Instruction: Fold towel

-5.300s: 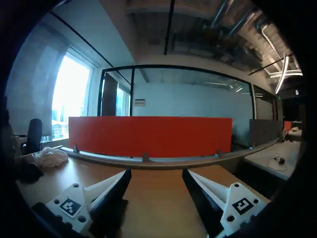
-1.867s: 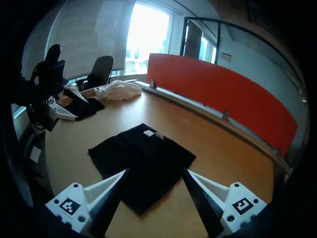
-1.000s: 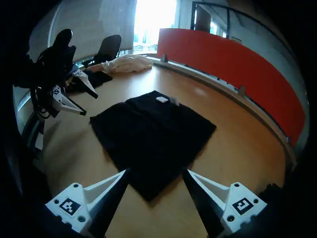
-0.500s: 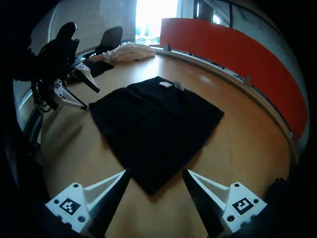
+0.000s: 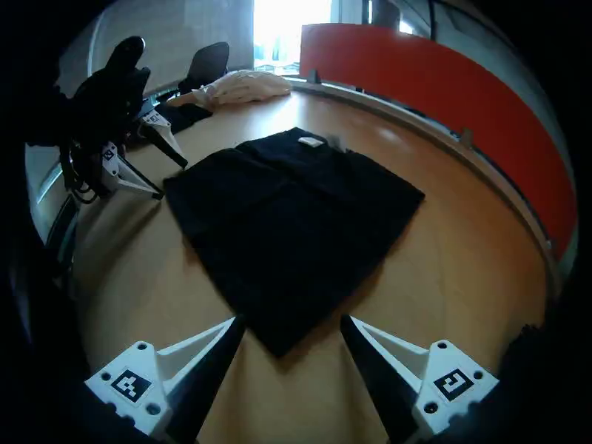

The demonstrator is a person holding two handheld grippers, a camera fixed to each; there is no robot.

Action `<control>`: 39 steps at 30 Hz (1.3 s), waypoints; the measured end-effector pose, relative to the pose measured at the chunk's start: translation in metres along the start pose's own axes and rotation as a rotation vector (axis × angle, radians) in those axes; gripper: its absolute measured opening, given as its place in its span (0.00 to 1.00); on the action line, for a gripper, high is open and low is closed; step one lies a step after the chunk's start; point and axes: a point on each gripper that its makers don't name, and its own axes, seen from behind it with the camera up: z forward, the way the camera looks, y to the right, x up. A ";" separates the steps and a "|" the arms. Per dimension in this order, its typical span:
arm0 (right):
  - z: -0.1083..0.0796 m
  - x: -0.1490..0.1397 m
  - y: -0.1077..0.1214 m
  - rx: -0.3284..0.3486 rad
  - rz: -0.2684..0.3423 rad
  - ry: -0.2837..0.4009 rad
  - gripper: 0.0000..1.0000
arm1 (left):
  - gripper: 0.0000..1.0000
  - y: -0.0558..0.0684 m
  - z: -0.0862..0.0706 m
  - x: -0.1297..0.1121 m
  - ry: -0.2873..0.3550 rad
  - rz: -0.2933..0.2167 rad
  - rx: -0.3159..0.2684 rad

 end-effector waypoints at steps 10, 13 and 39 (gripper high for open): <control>0.004 -0.003 -0.003 0.024 0.014 0.004 0.95 | 0.98 0.001 0.000 -0.002 -0.008 0.017 0.005; 0.003 -0.004 -0.003 0.027 0.013 0.008 0.93 | 0.98 0.000 0.000 -0.002 -0.010 0.006 0.011; 0.002 -0.004 -0.010 0.047 -0.003 0.008 0.33 | 0.53 0.002 0.002 0.000 -0.026 -0.044 0.057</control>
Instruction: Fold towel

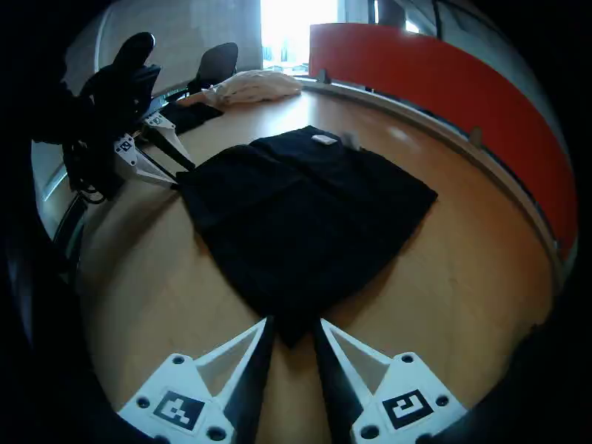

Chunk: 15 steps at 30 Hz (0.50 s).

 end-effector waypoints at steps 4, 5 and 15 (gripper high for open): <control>0.001 0.000 0.000 -0.003 0.010 0.001 0.19 | 0.48 0.001 0.000 0.000 -0.003 -0.008 0.004; 0.001 0.000 -0.001 -0.003 0.013 0.001 0.18 | 0.44 0.001 0.000 0.000 -0.005 -0.008 0.005; 0.001 0.001 -0.002 -0.004 0.037 -0.009 0.13 | 0.15 -0.002 -0.001 0.002 -0.017 -0.046 0.037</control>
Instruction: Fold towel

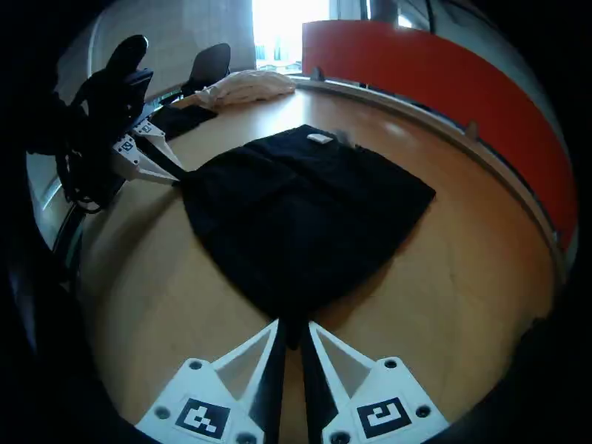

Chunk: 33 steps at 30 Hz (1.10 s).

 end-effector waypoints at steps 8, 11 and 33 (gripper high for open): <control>-0.003 0.004 0.000 -0.008 0.012 0.009 0.12 | 0.14 0.002 -0.003 0.001 -0.007 -0.046 -0.011; -0.005 0.008 0.001 -0.012 0.018 0.017 0.12 | 0.14 0.004 -0.005 0.003 -0.008 -0.057 -0.014; -0.054 0.047 0.008 -0.034 0.014 0.068 0.12 | 0.14 0.016 -0.052 0.049 0.042 -0.107 -0.024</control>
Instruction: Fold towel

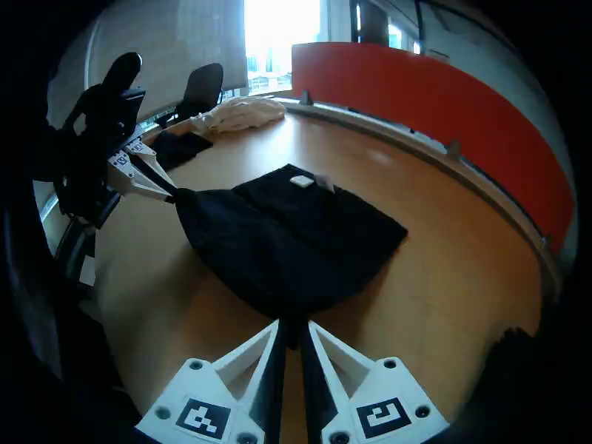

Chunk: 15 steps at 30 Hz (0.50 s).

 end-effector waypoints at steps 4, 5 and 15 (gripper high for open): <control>-0.010 0.008 0.000 0.001 -0.003 0.002 0.12 | 0.14 0.003 -0.011 0.010 0.009 -0.007 -0.001; -0.013 0.010 0.000 0.002 -0.003 0.002 0.12 | 0.14 0.004 -0.014 0.012 0.012 -0.009 -0.002; -0.034 0.023 0.000 0.008 -0.006 0.007 0.12 | 0.14 0.012 -0.037 0.030 0.032 -0.018 -0.005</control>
